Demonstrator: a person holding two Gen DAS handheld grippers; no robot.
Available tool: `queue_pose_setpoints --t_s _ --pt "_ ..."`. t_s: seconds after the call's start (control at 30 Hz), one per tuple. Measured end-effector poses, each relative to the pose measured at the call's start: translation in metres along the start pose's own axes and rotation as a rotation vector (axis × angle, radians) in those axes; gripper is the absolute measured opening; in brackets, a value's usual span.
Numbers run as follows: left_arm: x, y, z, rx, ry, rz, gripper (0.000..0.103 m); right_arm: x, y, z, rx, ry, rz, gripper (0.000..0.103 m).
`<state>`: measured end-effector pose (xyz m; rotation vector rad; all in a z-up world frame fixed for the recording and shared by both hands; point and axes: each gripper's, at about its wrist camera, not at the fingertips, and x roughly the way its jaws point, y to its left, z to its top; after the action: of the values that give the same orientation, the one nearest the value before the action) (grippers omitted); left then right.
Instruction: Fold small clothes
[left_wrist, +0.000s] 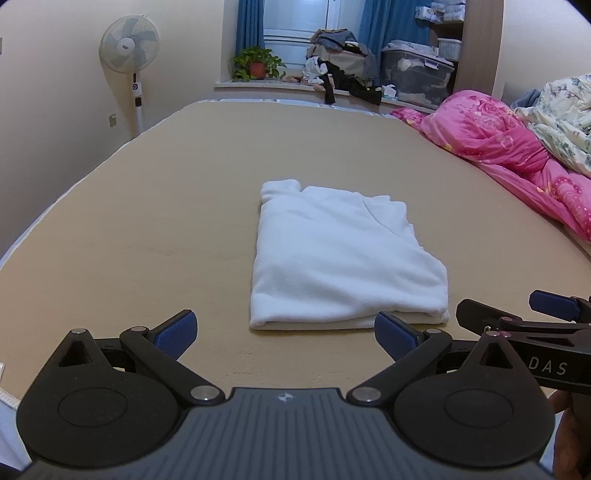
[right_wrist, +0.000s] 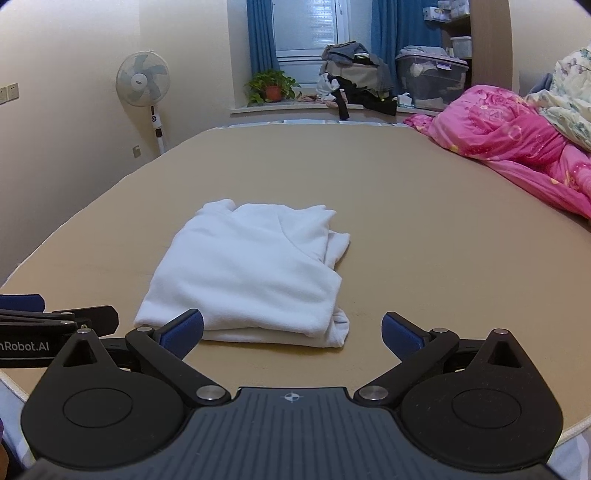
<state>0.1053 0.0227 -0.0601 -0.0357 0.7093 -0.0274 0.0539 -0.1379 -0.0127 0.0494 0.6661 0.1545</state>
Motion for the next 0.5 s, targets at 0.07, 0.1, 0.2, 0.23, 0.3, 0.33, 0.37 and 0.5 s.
queue_pose_setpoints --t_s 0.07,0.1,0.2,0.23,0.3,0.33,0.37,0.5 --pt "0.0006 0.0004 0.0002 0.001 -0.002 -0.001 0.102 0.0006 0.0006 0.0003 -0.001 0.0 -0.003 0.102" --pt "0.0007 -0.0001 -0.0001 0.001 -0.003 -0.001 0.102 0.0008 0.0006 0.0004 0.0 0.0 -0.003 0.102" --pt "0.0006 0.0001 -0.0003 -0.001 -0.003 -0.003 0.102 0.0007 0.0003 0.0004 0.002 0.0 -0.001 0.102" --pt "0.0006 0.0002 -0.0002 -0.001 -0.003 -0.003 0.102 0.0006 0.0001 0.0004 0.002 -0.001 -0.002 0.102" --pt "0.0005 0.0001 0.0005 -0.001 -0.006 -0.004 0.102 0.0007 0.0001 0.0006 0.002 -0.002 -0.002 0.102" --pt "0.0003 0.0 0.0002 -0.001 -0.007 -0.004 0.102 0.0008 0.0004 0.0006 0.002 -0.002 -0.002 0.102" --pt "0.0004 0.0001 0.0004 -0.001 -0.007 -0.004 0.102 0.0008 0.0003 0.0008 0.002 -0.002 -0.002 0.102" --pt "0.0004 -0.0004 0.0005 0.0 -0.009 -0.004 0.102 0.0009 0.0002 0.0008 0.002 -0.002 -0.003 0.102"
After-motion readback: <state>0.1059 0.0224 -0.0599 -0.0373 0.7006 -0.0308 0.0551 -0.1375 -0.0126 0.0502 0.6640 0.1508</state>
